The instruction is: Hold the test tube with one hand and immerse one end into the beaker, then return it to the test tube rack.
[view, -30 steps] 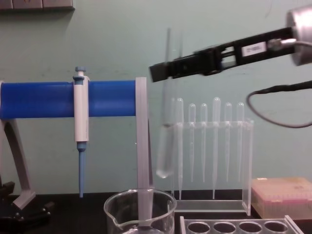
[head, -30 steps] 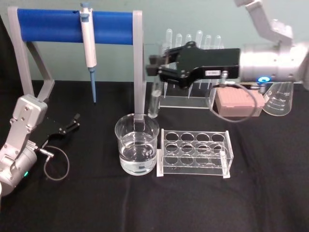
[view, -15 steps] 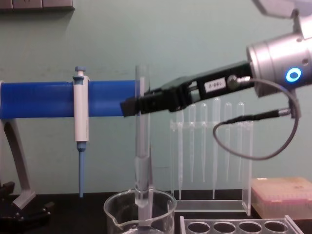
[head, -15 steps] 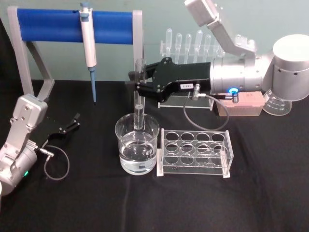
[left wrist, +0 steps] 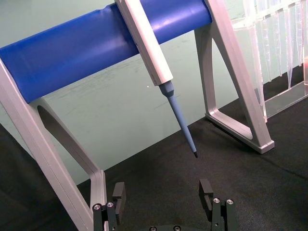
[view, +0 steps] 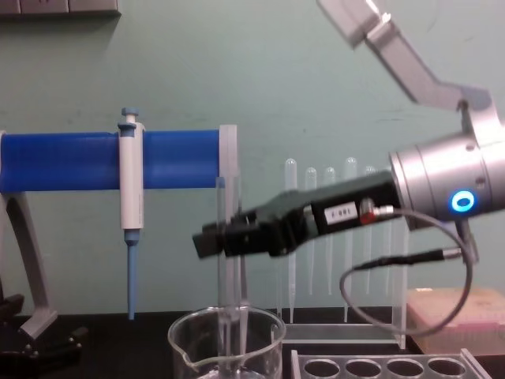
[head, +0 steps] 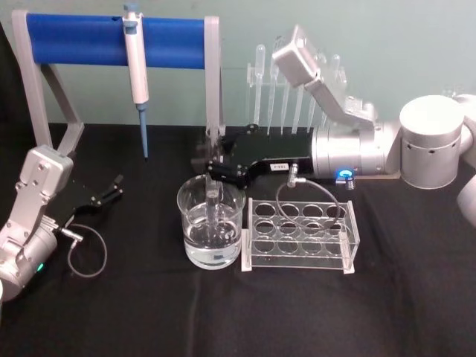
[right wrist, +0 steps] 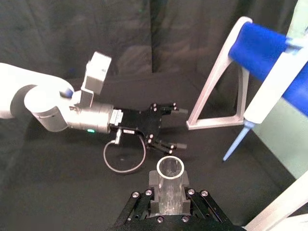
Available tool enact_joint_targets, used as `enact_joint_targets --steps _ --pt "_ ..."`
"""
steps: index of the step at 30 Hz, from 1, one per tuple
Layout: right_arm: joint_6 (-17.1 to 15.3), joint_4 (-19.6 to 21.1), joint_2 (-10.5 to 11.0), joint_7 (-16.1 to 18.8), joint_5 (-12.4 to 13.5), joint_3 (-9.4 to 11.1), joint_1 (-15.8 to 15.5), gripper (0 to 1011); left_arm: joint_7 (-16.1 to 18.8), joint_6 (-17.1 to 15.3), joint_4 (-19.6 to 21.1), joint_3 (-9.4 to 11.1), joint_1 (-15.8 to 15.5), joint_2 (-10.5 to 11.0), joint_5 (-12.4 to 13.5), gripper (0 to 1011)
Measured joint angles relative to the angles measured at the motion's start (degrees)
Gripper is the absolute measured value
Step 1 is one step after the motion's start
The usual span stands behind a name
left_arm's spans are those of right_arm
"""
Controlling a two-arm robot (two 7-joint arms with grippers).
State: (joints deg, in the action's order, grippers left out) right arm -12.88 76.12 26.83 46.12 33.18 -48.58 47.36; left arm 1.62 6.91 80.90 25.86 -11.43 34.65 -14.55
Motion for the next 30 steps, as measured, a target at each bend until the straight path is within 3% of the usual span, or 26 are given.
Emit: enact_joint_targets --steps 11,30 --pt "2.10 -1.53 -0.79 -0.11 -2.44 -0.05 -2.60 238 0.00 0.00 0.00 0.00 0.00 0.00 0.00 1000" --pt "2.29 -2.40 -1.86 -0.54 -5.68 1.07 -4.09 238 0.00 0.00 0.00 0.00 0.00 0.00 0.00 1000"
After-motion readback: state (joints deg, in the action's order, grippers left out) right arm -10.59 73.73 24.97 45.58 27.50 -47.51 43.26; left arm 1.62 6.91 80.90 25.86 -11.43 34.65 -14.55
